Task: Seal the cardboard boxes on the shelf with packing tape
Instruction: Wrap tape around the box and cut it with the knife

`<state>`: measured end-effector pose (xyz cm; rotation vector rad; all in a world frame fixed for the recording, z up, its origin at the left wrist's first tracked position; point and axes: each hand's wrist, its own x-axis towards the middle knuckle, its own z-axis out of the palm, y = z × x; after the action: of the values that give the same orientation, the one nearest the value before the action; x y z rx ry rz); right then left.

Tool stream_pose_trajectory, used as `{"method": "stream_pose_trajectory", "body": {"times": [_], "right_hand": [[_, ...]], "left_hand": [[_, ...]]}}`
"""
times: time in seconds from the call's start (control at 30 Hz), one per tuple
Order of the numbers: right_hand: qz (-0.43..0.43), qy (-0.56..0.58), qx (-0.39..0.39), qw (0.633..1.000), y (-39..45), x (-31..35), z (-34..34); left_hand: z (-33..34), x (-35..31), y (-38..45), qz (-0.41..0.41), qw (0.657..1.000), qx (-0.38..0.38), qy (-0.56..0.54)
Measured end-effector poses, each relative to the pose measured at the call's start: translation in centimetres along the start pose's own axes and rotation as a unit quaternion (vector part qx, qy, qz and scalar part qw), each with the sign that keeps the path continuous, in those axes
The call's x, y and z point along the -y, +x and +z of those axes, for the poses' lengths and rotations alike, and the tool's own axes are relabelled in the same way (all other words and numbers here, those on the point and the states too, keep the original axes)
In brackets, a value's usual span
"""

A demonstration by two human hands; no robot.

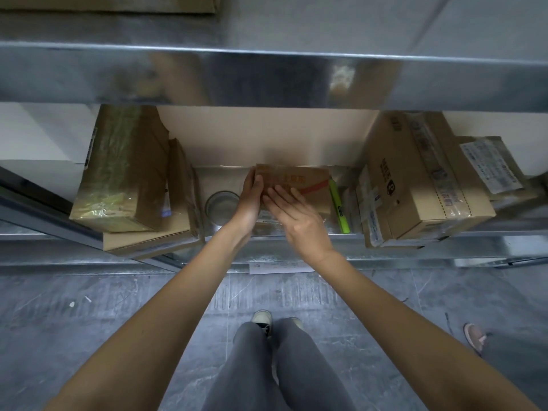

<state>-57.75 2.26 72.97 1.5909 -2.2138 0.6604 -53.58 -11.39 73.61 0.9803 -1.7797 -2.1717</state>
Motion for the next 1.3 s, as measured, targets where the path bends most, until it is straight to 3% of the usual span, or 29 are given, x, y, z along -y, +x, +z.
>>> {"method": "stream_pose_trajectory", "body": {"times": [0.07,0.13,0.2,0.23,0.3,0.47,0.57,0.63,0.7,0.77,0.83,0.93,1.1,1.23,1.3], "right_hand": [[0.023,0.019,0.004,1.000,-0.3,-0.5,-1.5],[0.179,0.069,0.039,0.981,-1.0,-1.0,-3.3],[0.378,0.196,0.088,0.901,-1.8,-1.5,-5.3],[0.427,0.266,0.096,0.859,-2.0,-1.9,-5.8],[0.459,0.309,0.112,0.826,-2.4,-2.5,-6.2],[0.489,0.265,0.027,0.831,-1.2,-3.2,-6.4],[0.520,0.243,0.077,0.815,0.0,-3.7,-5.4],[0.507,0.227,0.094,0.826,0.6,-3.9,-4.3],[0.460,0.155,0.102,0.868,1.3,-4.1,-3.7],[0.357,0.045,0.152,0.921,2.5,-3.9,-3.7],[0.239,0.021,0.221,0.945,4.2,-3.0,-3.6],[0.167,-0.006,0.333,0.928,5.4,-2.0,-2.7],[0.105,-0.011,0.366,0.924,1.5,-0.1,-4.4],[0.053,-0.009,0.338,0.940,-3.2,0.6,-6.2],[0.136,0.031,0.291,0.946,-3.5,-0.5,-6.2]], "left_hand": [[0.2,-0.3,-0.2,-0.008,1.000,-0.020,-0.014],[0.1,-0.3,-1.0,-0.032,0.998,-0.047,-0.029],[-0.1,-0.1,-2.5,-0.042,0.998,-0.036,-0.040],[-0.1,0.0,-3.1,-0.043,0.998,-0.022,-0.043],[-0.1,0.1,-4.1,-0.027,0.999,-0.017,-0.032],[-0.6,0.2,-4.1,0.012,0.996,-0.024,0.086],[-1.5,2.7,-2.5,0.006,0.986,-0.011,0.166],[-1.5,3.2,-1.7,-0.001,0.988,-0.015,0.155],[-1.1,2.4,-1.8,0.011,0.989,-0.001,0.148],[-0.5,0.6,-2.3,0.027,0.993,0.005,0.118],[-0.3,-0.2,-2.4,0.043,0.994,0.001,0.102],[-0.2,-0.4,-2.2,0.047,0.995,-0.003,0.085],[-0.6,-0.1,-1.6,0.021,0.996,0.009,0.082],[-0.3,-0.1,-1.8,0.042,0.996,0.013,0.082],[-0.1,-0.2,-2.0,0.045,0.997,-0.021,0.054]]}}
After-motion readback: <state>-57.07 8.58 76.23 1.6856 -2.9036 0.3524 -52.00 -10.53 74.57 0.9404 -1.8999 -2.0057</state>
